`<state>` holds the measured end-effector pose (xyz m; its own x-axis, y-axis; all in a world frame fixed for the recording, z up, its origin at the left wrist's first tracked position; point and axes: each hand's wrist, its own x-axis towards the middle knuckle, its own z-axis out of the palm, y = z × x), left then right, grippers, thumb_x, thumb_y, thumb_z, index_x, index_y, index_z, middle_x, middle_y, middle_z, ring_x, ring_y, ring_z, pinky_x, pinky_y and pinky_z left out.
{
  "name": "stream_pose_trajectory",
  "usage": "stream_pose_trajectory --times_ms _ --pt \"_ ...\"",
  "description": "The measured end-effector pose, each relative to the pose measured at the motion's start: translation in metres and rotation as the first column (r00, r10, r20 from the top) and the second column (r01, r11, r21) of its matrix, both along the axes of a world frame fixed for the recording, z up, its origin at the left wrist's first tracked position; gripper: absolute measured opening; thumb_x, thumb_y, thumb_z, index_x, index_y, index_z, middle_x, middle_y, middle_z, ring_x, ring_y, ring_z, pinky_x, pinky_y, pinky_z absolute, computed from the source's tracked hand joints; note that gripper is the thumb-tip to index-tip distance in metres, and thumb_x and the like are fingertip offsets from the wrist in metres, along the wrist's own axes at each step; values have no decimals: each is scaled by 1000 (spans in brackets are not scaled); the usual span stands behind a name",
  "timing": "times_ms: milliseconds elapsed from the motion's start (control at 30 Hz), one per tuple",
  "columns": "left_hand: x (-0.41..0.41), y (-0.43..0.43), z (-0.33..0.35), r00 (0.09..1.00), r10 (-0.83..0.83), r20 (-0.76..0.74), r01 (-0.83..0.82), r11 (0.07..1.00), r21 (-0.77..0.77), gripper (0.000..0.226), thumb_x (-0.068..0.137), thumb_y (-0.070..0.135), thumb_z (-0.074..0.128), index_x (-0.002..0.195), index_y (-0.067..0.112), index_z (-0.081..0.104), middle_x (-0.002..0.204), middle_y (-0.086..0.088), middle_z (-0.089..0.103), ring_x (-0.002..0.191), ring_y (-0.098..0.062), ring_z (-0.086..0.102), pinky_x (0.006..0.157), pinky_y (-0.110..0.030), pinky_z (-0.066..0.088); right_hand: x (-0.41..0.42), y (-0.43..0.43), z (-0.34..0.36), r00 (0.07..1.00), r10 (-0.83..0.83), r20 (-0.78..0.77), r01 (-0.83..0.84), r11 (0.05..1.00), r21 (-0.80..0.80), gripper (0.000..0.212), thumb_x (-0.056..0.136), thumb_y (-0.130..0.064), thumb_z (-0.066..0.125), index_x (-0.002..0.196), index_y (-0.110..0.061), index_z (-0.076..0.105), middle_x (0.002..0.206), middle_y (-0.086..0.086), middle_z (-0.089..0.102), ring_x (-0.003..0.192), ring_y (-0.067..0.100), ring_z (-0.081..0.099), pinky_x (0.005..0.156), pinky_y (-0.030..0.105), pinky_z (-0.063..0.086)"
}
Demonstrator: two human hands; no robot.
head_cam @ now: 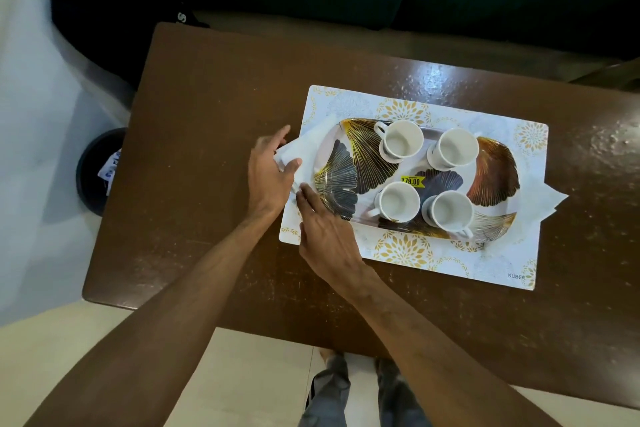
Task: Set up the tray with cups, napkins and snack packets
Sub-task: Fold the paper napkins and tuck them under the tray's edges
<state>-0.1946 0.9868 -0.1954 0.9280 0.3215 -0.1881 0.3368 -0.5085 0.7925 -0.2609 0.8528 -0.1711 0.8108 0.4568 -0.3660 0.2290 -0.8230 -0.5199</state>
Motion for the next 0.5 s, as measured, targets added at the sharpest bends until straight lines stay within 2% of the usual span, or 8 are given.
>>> stream_pose_trajectory --times_ms 100,133,200,300,400,500 --pt "-7 -1 -2 999 -35 21 34 999 26 49 88 3 74 134 15 65 125 -8 62 106 -9 58 89 -6 45 -4 0 3 999 -18 -29 18 1000 -7 77 94 -11 60 158 -9 18 170 7 8 134 33 52 95 45 55" --pt "-8 -2 -3 998 -51 20 51 998 22 45 88 2 73 131 14 68 123 -7 64 102 -7 59 84 0 42 -5 -1 3 999 -25 -32 25 1000 -9 76 94 -11 60 158 -9 19 170 7 8 134 33 52 96 45 54" --pt "-5 -4 -3 998 -68 9 67 998 15 41 88 0 73 126 12 71 121 -4 66 105 -9 62 85 2 40 -8 -3 4 999 -40 -29 40 999 -9 76 93 -10 60 158 -9 20 170 7 7 135 32 52 95 44 55" --pt "0 -6 -3 998 -65 -3 65 998 7 40 86 0 74 124 11 72 122 -3 67 111 -10 62 92 -2 43 -10 -7 3 998 -49 -28 49 999 -8 77 93 -10 60 158 -10 20 170 4 6 130 31 56 89 42 57" --pt "-2 -7 -2 996 -85 -22 86 996 34 45 87 2 75 130 12 68 124 -5 62 114 -12 59 101 -21 50 -10 -10 1 999 -42 -7 42 999 -19 76 93 -10 59 158 -10 20 170 2 6 127 29 58 84 39 57" --pt "-12 -7 -1 995 -96 -30 98 992 83 54 86 4 77 137 14 62 128 -6 52 120 -18 54 104 -32 51 -9 -12 0 999 -40 -4 40 999 -12 73 94 -10 57 158 -11 22 170 0 6 127 28 58 87 41 57"
